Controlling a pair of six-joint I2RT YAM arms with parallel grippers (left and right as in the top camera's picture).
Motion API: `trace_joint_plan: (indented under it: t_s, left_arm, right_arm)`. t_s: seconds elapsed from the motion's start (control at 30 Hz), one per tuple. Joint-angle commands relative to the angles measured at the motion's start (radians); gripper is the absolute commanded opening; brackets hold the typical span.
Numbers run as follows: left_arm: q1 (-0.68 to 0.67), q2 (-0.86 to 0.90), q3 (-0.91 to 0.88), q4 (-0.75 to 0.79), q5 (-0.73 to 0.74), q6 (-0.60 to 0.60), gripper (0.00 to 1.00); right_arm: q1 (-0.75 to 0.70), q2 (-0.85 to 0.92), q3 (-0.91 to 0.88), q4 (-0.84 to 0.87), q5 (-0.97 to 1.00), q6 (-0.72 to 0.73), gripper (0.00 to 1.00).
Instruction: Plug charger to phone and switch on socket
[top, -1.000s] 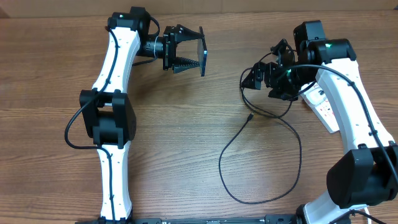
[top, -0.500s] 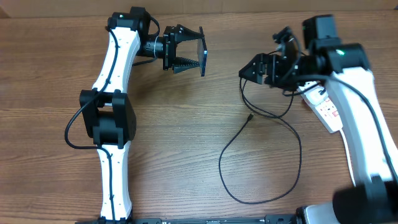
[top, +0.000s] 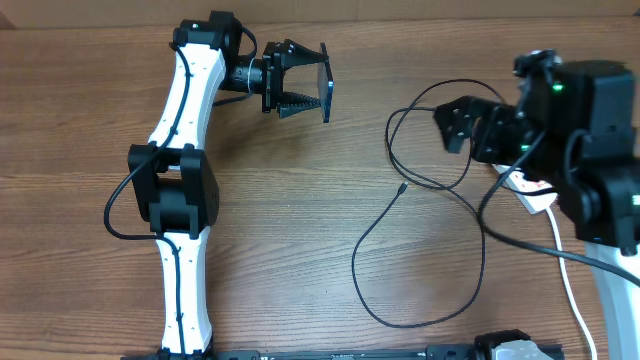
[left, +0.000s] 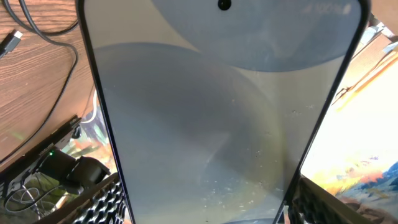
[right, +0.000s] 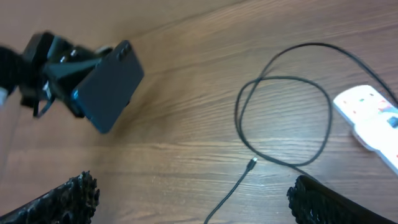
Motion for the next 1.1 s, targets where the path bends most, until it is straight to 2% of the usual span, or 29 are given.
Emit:
trace_joint_plan:
  t_s: [0.0,0.1,0.2,0.3,0.4,0.47,0.7,0.83,0.93,1.07]
  left_arm:
    - [0.011,0.002,0.031,-0.002,0.063,0.005,0.72]
    - [0.011,0.002,0.031,-0.002,0.063,0.006,0.72]
    - [0.011,0.002,0.031,-0.003,0.063,0.006,0.72]
    - [0.011,0.002,0.031,-0.003,0.063,0.005,0.72]
    - [0.011,0.002,0.031,-0.006,0.063,0.005,0.71]
    - [0.011,0.002,0.031,-0.014,0.063,0.006,0.71]
    - [0.011,0.002,0.031,-0.015,0.063,0.01,0.72]
    - [0.011,0.002,0.031,-0.021,0.063,0.013,0.72]
    - [0.011,0.002,0.031,-0.022,0.063,0.012,0.72]
    - [0.011,0.002,0.031,-0.027,0.063,0.012,0.72]
  right_arm:
    - [0.111,0.013,0.005,0.024,0.047,-0.07,0.99]
    - [0.246,0.032,0.005,0.068,0.195,-0.047,1.0]
    - [0.375,0.072,0.005,0.126,0.389,0.062,1.0]
    - [0.428,0.111,0.005,0.172,0.433,0.097,1.0]
    - [0.458,0.166,0.005,0.227,0.449,0.111,0.98]
    - [0.474,0.209,0.005,0.26,0.456,0.118,0.92]
    - [0.541,0.312,0.005,0.34,0.61,0.119,0.91]
    - [0.571,0.33,0.005,0.4,0.616,0.119,0.88]
    - [0.577,0.343,0.005,0.422,0.616,0.12,0.79]
    - [0.577,0.377,0.005,0.412,0.615,0.172,0.78]
